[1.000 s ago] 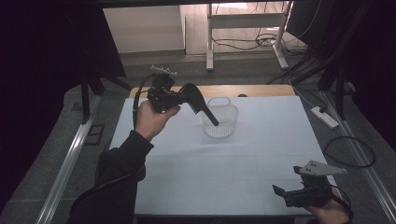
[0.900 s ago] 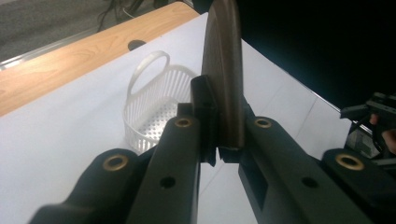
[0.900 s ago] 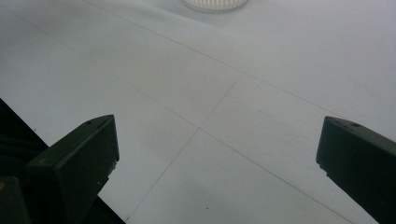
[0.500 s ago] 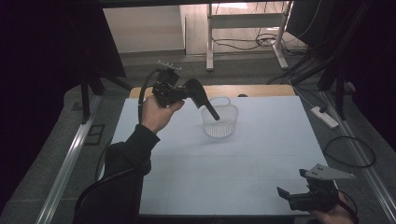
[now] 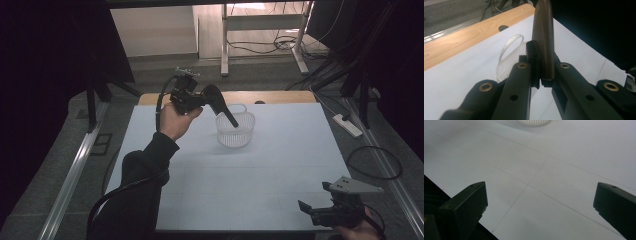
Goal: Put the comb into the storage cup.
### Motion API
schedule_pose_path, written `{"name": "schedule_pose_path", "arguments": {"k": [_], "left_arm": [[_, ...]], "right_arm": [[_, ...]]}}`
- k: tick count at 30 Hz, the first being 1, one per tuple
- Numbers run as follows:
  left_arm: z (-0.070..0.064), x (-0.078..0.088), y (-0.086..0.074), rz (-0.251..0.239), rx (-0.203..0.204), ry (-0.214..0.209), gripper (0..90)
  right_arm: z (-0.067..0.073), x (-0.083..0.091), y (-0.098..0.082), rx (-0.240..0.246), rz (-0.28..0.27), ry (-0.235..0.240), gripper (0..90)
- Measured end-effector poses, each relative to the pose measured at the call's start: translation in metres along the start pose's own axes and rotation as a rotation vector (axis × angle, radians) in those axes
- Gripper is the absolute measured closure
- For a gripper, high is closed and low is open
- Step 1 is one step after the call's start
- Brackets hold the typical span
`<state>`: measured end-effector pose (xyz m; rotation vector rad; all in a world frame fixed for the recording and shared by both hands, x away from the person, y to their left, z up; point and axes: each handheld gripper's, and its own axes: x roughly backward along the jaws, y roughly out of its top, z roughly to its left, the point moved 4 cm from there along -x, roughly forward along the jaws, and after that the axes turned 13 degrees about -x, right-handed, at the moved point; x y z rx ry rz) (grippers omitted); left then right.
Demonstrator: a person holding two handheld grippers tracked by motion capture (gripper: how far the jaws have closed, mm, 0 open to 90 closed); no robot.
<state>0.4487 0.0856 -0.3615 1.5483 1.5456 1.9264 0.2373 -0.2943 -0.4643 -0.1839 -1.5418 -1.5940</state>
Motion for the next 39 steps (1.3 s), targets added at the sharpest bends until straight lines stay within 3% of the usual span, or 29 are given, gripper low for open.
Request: {"name": "schedule_pose_path", "arguments": {"k": [17, 39], "left_arm": [[0.008, -0.029, -0.014, -0.014, 0.053, 0.007, 87.2], [0.015, -0.049, -0.029, -0.039, 0.093, 0.013, 87.2]], "right_arm": [[0.0, -0.001, 0.0, 0.007, 0.012, -0.002, 0.5], [0.0, -0.001, 0.0, 0.009, 0.013, -0.004, 0.7]]}}
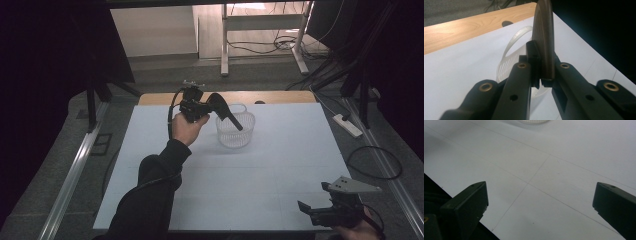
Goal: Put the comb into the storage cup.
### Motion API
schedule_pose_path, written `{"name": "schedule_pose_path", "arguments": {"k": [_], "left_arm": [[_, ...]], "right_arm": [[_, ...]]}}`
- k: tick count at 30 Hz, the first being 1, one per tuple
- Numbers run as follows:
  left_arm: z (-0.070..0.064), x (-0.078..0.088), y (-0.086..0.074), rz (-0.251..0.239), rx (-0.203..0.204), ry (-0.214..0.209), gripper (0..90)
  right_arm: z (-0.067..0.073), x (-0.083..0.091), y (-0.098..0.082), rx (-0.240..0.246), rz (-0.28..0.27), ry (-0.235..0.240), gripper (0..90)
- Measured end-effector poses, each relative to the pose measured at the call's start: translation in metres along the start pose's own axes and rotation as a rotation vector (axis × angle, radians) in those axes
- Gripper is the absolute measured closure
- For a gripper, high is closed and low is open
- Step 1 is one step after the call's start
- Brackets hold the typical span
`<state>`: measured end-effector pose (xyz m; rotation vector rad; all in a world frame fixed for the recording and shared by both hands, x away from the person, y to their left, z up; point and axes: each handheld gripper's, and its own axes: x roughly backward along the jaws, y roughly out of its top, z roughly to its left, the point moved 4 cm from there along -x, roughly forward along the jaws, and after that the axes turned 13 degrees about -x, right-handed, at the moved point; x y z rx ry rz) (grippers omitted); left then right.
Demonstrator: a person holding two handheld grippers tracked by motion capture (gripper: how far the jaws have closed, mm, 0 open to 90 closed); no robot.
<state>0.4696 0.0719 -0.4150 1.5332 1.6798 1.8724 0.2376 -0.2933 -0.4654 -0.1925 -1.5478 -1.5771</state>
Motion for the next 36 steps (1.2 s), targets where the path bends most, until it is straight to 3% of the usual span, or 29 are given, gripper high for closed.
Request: {"name": "schedule_pose_path", "arguments": {"k": [15, 36], "left_arm": [[0.0, -0.014, -0.008, -0.022, 0.028, -0.001, 87.2], [0.004, -0.028, -0.025, -0.073, 0.139, -0.027, 87.1]], "right_arm": [[0.0, 0.0, 0.0, 0.001, 0.003, 0.002, 0.9], [0.0, -0.001, 0.0, 0.001, 0.011, 0.0, 1.4]]}}
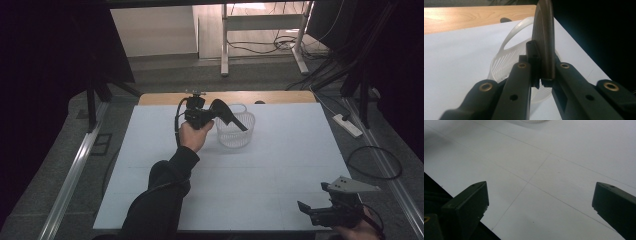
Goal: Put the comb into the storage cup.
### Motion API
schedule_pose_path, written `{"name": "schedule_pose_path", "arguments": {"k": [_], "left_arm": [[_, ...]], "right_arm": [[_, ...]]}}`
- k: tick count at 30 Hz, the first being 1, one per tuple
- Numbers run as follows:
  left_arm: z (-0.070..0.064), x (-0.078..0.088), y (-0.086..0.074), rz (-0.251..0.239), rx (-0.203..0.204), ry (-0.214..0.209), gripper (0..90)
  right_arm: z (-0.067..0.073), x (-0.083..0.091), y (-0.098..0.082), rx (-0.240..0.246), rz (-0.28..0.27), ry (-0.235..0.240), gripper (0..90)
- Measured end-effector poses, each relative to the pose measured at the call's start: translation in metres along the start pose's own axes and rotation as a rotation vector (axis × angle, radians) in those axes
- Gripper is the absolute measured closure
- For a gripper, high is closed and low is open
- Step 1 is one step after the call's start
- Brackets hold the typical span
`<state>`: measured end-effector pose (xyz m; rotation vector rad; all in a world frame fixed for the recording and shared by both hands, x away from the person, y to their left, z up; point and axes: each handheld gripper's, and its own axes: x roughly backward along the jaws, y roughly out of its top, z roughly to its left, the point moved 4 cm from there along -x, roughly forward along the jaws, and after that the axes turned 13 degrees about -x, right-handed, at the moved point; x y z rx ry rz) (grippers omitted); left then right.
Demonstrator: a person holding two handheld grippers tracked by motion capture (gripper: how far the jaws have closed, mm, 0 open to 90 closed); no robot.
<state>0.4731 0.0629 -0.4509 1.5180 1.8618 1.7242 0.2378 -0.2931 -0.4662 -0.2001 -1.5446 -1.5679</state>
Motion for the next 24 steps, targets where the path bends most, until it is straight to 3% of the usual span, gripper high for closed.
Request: {"name": "schedule_pose_path", "arguments": {"k": [24], "left_arm": [[0.02, -0.004, -0.023, -0.039, 0.145, -0.026, 86.9]], "right_arm": [[0.0, 0.0, 0.0, 0.004, 0.007, -0.001, 2.1]]}}
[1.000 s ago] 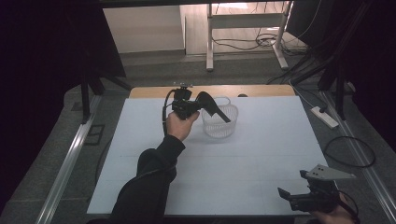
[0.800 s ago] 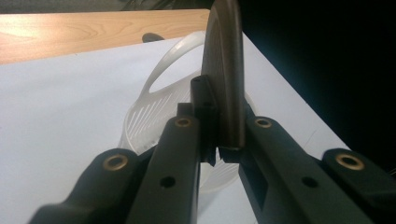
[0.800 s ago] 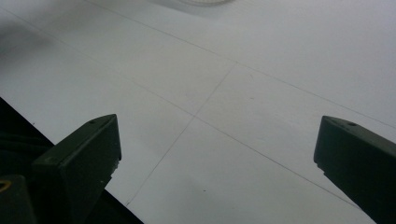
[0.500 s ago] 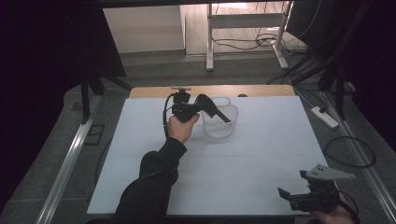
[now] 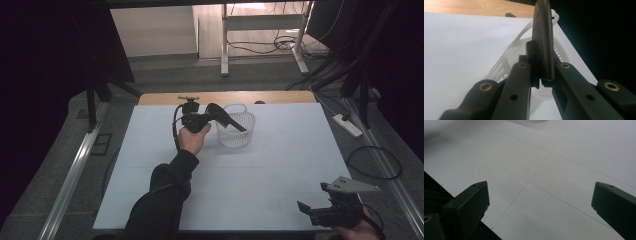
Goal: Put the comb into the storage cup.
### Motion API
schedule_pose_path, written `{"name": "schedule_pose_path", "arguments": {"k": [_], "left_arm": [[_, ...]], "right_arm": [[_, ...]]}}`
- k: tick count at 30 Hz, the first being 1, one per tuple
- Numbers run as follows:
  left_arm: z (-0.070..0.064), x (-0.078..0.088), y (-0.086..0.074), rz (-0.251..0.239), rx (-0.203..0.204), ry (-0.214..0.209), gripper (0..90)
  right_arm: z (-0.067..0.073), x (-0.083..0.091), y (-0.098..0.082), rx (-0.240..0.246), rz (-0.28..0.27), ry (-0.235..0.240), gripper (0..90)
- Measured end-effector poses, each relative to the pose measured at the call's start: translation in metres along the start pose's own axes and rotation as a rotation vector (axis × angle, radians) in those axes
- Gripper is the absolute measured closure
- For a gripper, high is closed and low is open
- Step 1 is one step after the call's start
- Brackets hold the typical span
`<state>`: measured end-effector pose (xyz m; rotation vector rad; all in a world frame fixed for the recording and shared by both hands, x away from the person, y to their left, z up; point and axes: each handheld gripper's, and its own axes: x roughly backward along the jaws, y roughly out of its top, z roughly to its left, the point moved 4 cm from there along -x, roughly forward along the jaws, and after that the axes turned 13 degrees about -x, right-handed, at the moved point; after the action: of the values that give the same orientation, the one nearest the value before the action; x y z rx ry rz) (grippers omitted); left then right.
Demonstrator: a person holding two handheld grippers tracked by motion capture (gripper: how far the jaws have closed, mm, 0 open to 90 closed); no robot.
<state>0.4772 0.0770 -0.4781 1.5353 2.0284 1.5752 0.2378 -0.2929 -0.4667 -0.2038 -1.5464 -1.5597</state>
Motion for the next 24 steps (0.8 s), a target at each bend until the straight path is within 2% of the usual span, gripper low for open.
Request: {"name": "schedule_pose_path", "arguments": {"k": [12, 20, 24], "left_arm": [[0.009, 0.001, -0.009, -0.018, 0.056, -0.007, 85.3], [0.014, 0.001, -0.013, -0.01, 0.065, 0.024, 80.7], [0.015, 0.0, -0.014, -0.012, 0.073, 0.027, 76.5]], "right_arm": [[0.0, 0.0, 0.0, 0.004, 0.005, 0.001, 2.6], [0.001, -0.001, 0.0, 0.004, 0.008, 0.002, 2.7], [0.0, -0.001, 0.0, 0.004, 0.008, 0.003, 2.7]]}}
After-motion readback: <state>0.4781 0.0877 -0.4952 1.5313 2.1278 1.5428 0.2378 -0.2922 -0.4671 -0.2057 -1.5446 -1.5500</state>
